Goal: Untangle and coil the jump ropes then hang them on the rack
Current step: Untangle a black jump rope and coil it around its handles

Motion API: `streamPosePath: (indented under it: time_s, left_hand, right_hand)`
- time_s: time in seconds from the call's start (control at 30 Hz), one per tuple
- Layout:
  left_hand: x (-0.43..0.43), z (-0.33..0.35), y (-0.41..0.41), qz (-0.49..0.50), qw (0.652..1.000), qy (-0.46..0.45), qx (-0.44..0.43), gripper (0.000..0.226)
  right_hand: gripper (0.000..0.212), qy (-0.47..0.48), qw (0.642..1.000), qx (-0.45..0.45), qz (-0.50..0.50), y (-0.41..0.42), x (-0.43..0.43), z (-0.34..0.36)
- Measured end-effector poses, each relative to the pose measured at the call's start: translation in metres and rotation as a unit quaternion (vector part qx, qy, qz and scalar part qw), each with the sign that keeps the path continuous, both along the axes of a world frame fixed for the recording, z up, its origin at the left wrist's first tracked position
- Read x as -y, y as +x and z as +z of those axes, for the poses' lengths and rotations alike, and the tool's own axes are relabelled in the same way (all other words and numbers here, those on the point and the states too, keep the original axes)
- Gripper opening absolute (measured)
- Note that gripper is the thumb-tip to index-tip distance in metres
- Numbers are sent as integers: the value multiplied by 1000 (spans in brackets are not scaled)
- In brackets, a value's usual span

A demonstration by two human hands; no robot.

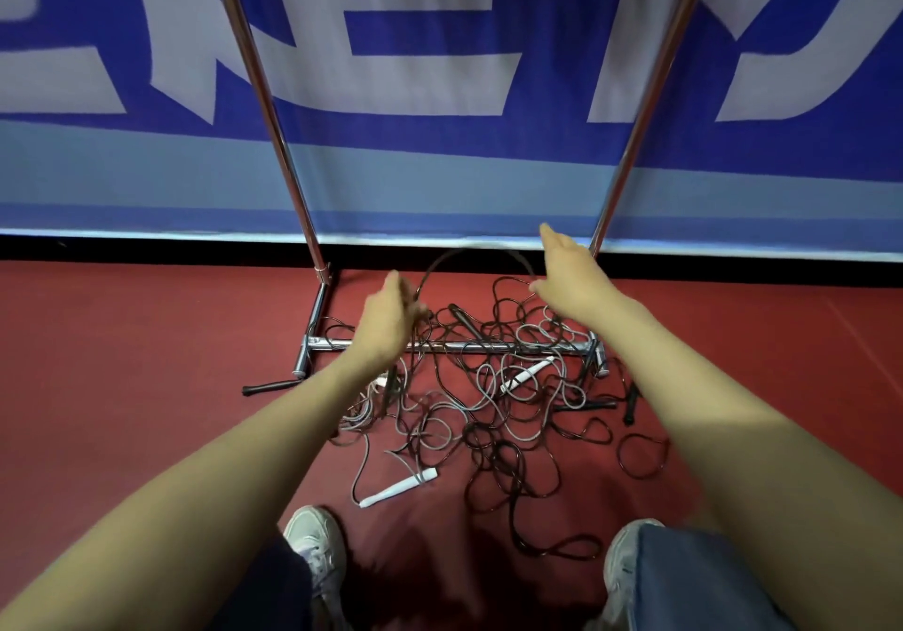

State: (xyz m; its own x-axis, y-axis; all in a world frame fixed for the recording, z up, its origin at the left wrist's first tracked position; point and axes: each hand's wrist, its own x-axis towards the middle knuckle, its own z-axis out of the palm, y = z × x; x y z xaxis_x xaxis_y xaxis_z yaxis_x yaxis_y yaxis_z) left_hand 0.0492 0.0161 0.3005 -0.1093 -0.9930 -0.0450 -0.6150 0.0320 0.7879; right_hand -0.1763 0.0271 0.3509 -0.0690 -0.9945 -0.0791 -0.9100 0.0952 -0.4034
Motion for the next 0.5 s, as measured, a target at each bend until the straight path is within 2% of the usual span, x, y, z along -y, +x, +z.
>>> streamPosePath:
  time_s: [0.03,0.1,0.13,0.23,0.3,0.37,0.47,0.5]
  left_hand:
    - [2,12,-3,-8,999,-39,-9,6]
    - [0,30,-12,-66,992,-105,19,10]
    - [-2,36,-17,-96,987,-126,21,12]
    - [-9,50,-28,-113,983,-142,-39,10]
    - [-5,47,-26,-105,987,-90,-80,4]
    - [-2,35,-15,-153,985,-6,-75,4]
    - [-9,7,-4,-260,955,113,82,6]
    - [-12,0,-2,-263,948,121,130,6]
  right_hand:
    - [78,3,999,18,27,2,-3,0]
    - [82,-11,993,57,104,11,-6,0]
    - [73,-13,989,62,136,14,-6,-1]
    - [11,-15,983,78,163,24,-4,3]
    - [16,-35,976,171,128,26,-3,9]
    - [19,-72,962,242,103,26,-3,20]
    - [20,-116,945,298,71,23,-3,29]
    - [20,-127,943,303,52,20,-1,30]
